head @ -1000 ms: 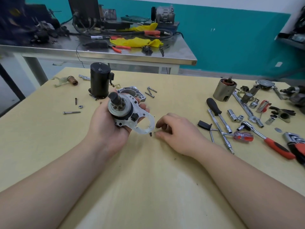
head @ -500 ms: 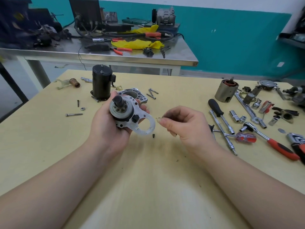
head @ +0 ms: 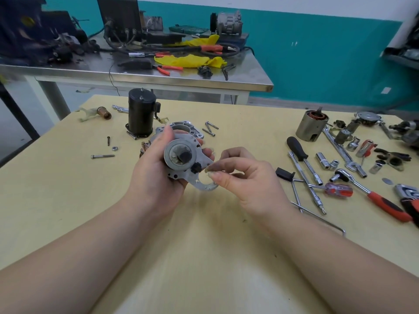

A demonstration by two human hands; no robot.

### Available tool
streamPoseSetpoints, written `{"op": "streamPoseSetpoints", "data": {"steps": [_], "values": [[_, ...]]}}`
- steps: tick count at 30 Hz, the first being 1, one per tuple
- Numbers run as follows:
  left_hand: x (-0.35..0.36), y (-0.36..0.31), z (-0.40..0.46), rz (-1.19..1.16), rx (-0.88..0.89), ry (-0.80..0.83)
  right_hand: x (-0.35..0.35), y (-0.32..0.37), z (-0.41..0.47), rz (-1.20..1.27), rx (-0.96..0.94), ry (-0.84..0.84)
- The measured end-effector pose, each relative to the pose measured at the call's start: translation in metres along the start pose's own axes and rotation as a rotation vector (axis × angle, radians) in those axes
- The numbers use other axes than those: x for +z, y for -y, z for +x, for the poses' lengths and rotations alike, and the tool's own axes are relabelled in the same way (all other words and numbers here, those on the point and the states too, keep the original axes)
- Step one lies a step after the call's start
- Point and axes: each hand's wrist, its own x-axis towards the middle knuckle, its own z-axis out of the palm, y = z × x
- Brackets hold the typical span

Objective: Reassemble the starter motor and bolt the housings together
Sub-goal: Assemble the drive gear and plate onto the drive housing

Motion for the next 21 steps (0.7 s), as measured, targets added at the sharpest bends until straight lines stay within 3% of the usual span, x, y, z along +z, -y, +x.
{"op": "streamPoseSetpoints", "data": {"steps": [10,21], "values": [[0.004,0.0,-0.005,-0.044,-0.012,0.031,0.005,-0.007,-0.001,0.084,-0.069,-0.066],[0.006,0.005,-0.007,-0.035,0.008,0.048,0.007,-0.012,0.0,0.169,0.008,-0.145]]}}
